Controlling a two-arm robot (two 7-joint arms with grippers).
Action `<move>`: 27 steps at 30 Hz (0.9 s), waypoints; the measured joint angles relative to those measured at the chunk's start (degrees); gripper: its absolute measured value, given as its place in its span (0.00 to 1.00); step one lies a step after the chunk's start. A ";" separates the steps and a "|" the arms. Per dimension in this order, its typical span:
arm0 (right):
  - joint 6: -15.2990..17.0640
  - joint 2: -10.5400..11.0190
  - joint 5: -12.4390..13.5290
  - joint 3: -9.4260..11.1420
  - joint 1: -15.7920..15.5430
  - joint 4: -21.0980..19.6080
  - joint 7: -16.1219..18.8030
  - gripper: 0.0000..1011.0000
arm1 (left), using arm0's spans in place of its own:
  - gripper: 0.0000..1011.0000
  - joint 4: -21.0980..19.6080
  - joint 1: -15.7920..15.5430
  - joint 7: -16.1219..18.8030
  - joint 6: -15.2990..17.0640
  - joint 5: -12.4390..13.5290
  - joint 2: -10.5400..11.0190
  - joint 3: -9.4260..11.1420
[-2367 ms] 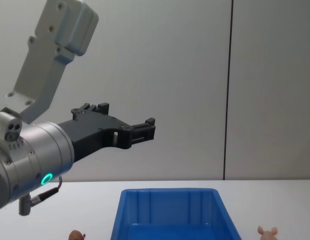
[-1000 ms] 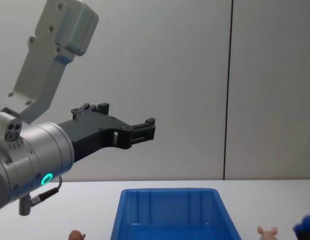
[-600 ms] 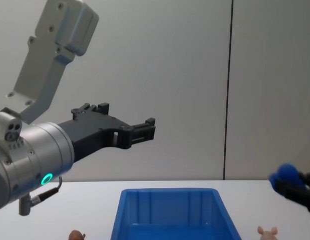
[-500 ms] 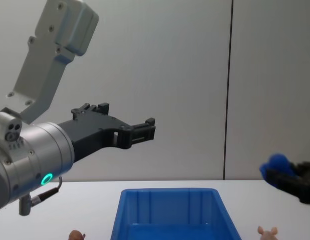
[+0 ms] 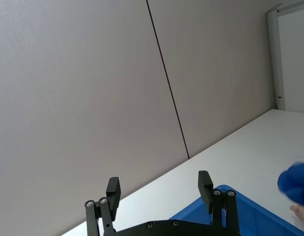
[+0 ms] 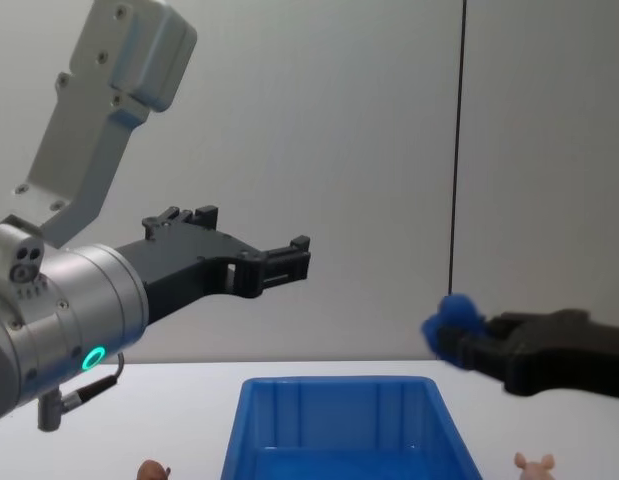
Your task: Pick up the two dolls from the table and place them into the box.
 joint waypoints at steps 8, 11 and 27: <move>2.04 -2.10 -0.81 -1.92 1.72 3.42 2.21 0.31 | 0.99 0.00 0.00 0.00 0.00 0.00 0.00 0.00; 2.44 -2.66 -1.05 -2.41 2.26 4.63 2.68 0.42 | 0.99 0.00 0.00 0.00 0.00 0.00 0.00 0.00; 1.28 -4.33 -1.18 -3.53 4.41 8.60 3.35 0.90 | 0.99 0.00 0.00 0.00 0.00 0.00 0.00 0.00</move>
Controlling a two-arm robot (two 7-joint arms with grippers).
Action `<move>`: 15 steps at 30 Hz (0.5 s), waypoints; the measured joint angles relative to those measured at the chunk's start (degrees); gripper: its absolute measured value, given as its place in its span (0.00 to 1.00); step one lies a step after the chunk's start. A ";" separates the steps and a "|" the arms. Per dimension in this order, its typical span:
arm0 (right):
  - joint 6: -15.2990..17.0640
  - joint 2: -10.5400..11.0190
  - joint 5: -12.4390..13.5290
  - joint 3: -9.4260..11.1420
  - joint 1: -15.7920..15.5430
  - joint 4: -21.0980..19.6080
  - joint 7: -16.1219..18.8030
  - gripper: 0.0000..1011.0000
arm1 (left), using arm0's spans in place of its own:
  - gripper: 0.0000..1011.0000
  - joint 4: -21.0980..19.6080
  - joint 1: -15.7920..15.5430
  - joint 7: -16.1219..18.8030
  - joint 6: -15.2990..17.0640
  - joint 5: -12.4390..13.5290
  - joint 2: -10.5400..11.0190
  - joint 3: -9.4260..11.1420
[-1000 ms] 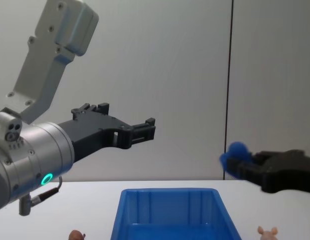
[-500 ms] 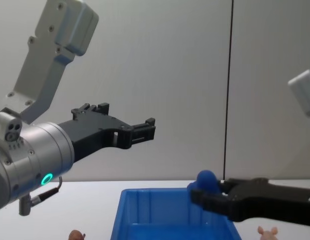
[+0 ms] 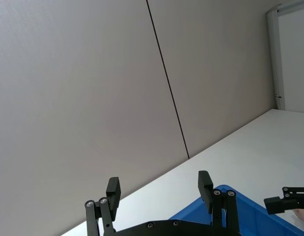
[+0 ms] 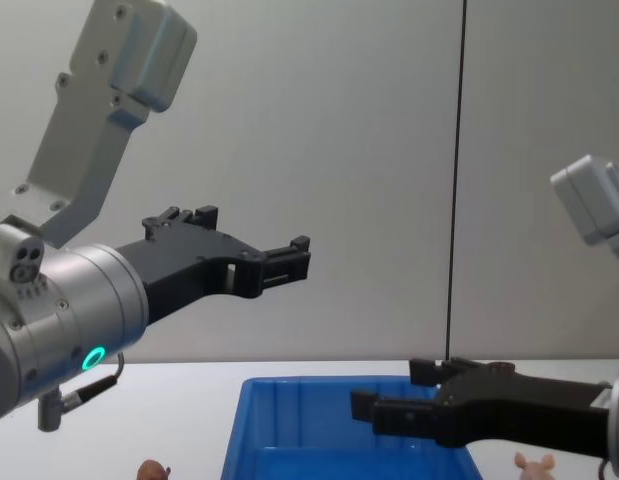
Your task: Pick up the two dolls from the table and place them into the box.
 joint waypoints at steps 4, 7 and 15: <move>-0.58 -0.01 0.27 0.03 0.18 0.30 -0.09 0.99 | 0.99 0.00 0.00 0.00 0.00 0.00 0.00 0.00; -0.88 0.15 0.60 0.20 0.19 0.33 -0.48 0.99 | 0.99 0.00 0.00 0.00 0.00 0.00 0.00 0.00; -1.24 1.50 1.85 1.14 -0.95 -0.62 -2.34 0.99 | 0.99 0.00 0.00 0.00 0.00 0.00 0.00 0.00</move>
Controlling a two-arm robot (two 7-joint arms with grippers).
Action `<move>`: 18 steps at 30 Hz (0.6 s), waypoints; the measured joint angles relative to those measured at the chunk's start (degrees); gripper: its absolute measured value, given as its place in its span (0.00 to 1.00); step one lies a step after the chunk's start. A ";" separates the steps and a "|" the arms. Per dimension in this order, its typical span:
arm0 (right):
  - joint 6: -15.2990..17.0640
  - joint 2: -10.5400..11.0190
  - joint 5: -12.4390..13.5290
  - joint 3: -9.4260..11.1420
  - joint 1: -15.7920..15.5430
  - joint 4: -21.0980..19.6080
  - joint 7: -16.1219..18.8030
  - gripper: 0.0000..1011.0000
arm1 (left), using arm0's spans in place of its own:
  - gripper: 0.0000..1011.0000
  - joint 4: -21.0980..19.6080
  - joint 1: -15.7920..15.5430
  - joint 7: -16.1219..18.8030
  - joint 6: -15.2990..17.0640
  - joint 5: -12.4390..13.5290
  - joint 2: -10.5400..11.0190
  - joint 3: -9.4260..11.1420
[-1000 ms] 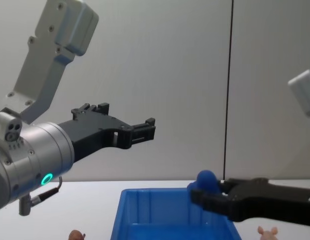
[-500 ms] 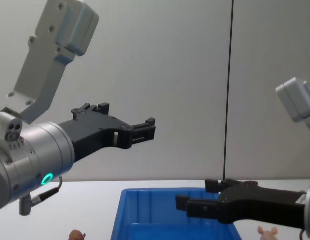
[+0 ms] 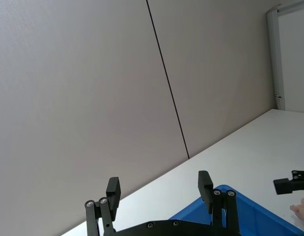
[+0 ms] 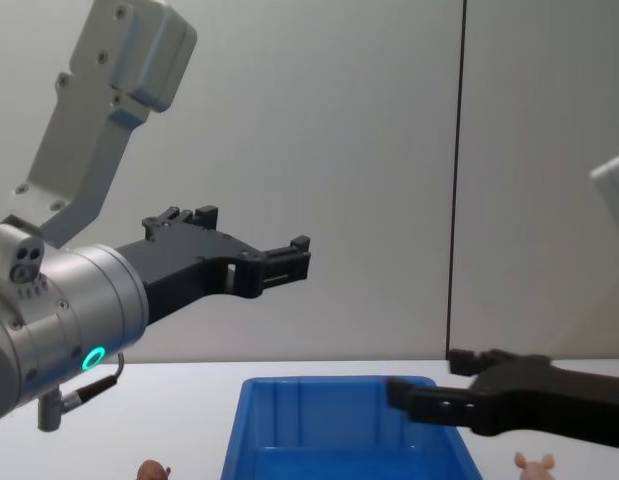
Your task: Pick up the two dolls from the table and place them into the box.
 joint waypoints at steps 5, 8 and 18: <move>0.17 1.64 0.98 0.92 -1.83 -1.35 -2.03 0.99 | 0.99 0.00 0.00 0.00 0.00 0.00 0.00 0.00; 0.51 2.60 1.52 1.46 -3.03 -2.33 -3.29 0.99 | 0.99 0.00 0.00 0.00 0.00 0.00 0.00 0.00; 1.73 5.58 2.88 2.81 -7.05 -5.08 -7.01 0.99 | 0.99 0.00 0.00 0.00 0.00 0.00 0.00 0.00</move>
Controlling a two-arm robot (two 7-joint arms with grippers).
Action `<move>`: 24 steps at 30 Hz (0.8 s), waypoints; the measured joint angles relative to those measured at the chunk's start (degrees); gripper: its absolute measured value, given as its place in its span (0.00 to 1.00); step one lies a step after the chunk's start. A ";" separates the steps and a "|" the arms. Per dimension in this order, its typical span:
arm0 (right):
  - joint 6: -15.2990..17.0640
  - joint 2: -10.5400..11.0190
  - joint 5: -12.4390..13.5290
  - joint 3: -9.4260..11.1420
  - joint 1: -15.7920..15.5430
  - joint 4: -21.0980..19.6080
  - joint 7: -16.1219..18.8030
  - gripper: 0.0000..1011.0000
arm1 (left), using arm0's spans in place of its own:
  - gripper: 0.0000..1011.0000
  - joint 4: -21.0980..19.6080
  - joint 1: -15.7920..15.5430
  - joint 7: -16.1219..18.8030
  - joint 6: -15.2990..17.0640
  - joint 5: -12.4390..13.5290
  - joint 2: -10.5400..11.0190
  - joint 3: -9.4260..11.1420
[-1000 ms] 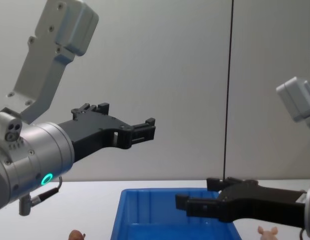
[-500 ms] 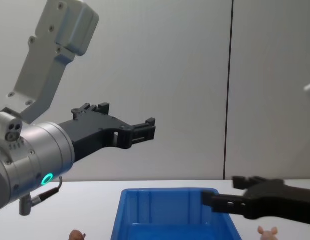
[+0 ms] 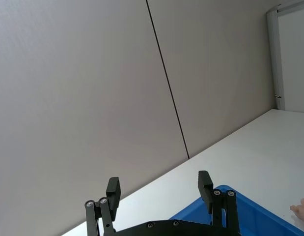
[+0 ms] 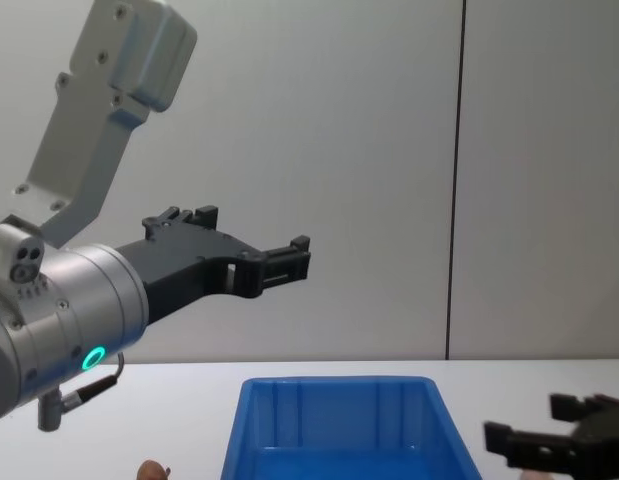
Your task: Pick up the two dolls from the table and place them into the box.
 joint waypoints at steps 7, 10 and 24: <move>0.79 1.19 0.13 0.38 -1.78 -0.85 -1.64 0.99 | 0.99 0.00 0.00 0.00 0.00 0.00 0.00 0.00; 1.08 1.49 0.07 0.42 -2.29 -0.98 -2.23 0.99 | 0.99 0.00 0.00 0.00 0.00 0.00 0.00 0.00; 1.90 0.81 -1.67 -0.43 -2.16 1.44 -3.51 0.99 | 0.99 0.00 0.00 -0.01 0.00 0.00 0.00 0.00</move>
